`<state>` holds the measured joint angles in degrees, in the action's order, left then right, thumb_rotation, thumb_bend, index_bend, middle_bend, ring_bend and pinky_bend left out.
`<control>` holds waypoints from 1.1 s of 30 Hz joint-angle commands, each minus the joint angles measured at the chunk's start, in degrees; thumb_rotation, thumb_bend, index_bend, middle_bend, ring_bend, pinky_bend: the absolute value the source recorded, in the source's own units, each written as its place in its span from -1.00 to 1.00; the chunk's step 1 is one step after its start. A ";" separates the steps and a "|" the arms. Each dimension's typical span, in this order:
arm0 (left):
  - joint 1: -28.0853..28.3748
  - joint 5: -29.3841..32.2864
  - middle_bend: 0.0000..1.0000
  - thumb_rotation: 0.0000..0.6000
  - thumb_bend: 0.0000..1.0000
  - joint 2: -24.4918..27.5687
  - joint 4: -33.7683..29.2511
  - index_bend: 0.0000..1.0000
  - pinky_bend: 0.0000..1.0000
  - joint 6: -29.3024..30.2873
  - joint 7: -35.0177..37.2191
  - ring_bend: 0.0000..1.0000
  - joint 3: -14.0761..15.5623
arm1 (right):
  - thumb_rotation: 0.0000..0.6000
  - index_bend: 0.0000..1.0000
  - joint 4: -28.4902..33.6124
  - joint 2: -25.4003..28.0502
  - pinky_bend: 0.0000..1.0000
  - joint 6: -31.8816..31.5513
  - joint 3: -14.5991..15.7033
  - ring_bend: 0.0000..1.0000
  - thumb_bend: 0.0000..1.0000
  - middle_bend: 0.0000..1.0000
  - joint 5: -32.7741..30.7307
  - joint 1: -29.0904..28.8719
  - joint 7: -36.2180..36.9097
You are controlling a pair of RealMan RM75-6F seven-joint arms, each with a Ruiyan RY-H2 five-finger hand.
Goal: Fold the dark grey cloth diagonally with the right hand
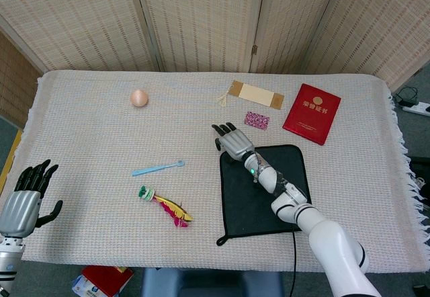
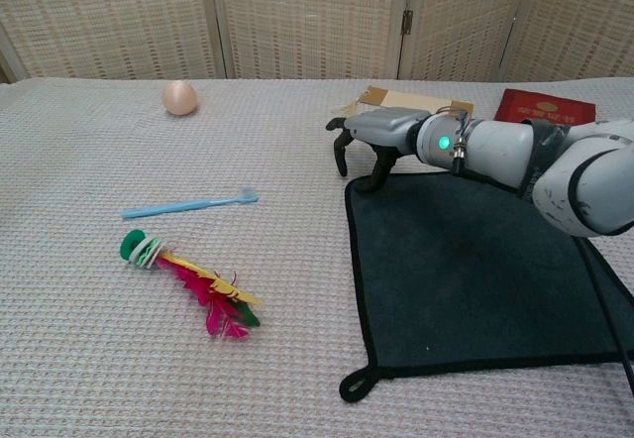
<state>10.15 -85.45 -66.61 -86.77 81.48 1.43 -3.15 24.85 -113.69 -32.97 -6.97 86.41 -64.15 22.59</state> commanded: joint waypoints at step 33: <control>0.13 -0.50 -1.00 0.88 -0.04 -0.63 0.76 -1.00 -1.00 0.36 0.04 -1.00 -0.01 | 1.00 0.28 4.69 4.42 -1.00 -8.37 3.66 -0.84 0.01 -0.91 1.40 4.63 1.82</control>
<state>10.27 -85.95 -67.22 -86.01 81.87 1.49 -3.18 28.43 -110.26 -39.93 -3.77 87.30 -60.40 23.80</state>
